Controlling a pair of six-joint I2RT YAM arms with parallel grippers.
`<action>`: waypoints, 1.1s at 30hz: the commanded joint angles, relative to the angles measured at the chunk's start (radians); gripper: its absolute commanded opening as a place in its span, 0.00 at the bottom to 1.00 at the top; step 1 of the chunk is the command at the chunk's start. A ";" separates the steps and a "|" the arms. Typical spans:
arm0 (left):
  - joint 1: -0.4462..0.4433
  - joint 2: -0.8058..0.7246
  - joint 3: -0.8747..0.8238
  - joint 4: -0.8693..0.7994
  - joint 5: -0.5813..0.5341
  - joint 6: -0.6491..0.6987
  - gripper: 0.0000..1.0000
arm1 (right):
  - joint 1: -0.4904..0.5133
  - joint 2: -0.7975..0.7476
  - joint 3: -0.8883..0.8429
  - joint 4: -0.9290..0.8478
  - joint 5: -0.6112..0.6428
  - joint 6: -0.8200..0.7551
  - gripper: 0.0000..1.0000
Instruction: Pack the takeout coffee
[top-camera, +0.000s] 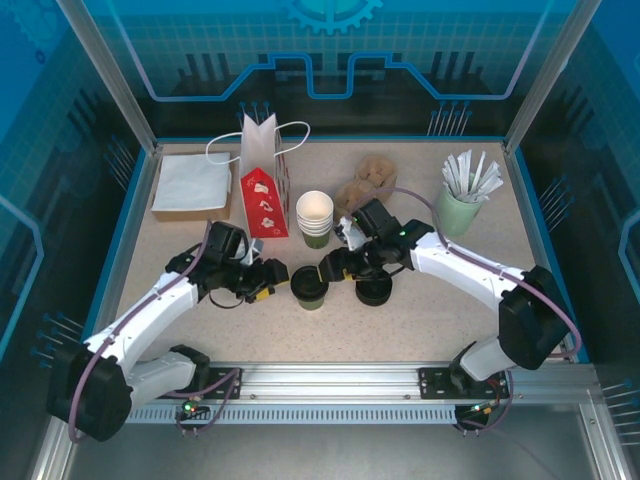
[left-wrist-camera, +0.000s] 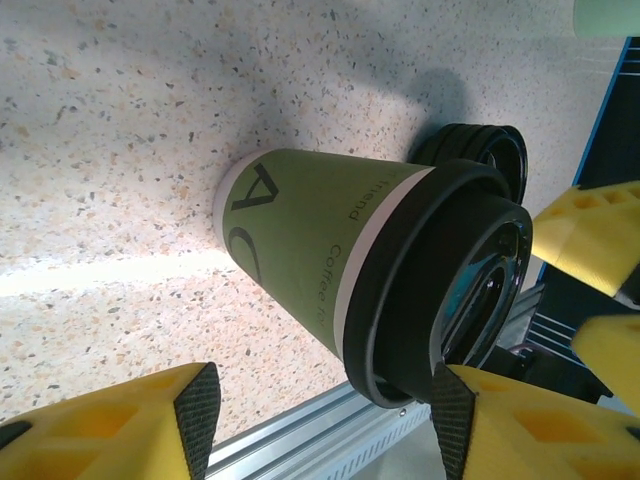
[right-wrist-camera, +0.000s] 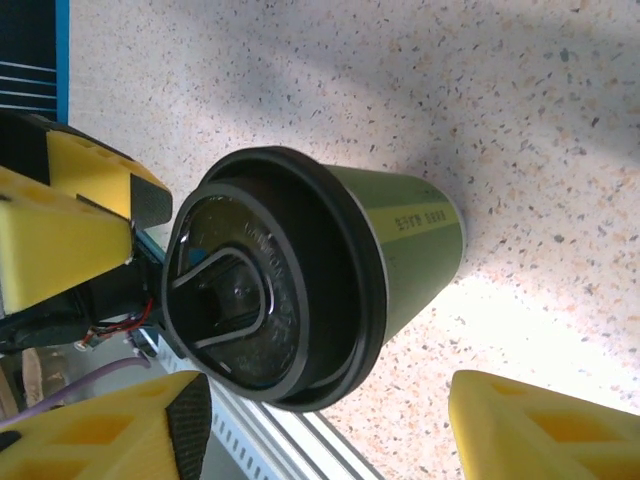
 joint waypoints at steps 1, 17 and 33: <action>0.007 0.008 -0.021 0.042 0.057 -0.023 0.60 | -0.001 0.037 0.036 -0.027 0.005 -0.002 0.63; 0.007 0.083 -0.034 0.056 0.068 0.018 0.43 | 0.008 0.087 0.063 -0.027 0.002 0.006 0.54; 0.007 0.116 -0.061 0.038 0.022 0.052 0.37 | 0.019 0.126 0.082 -0.139 0.051 -0.017 0.48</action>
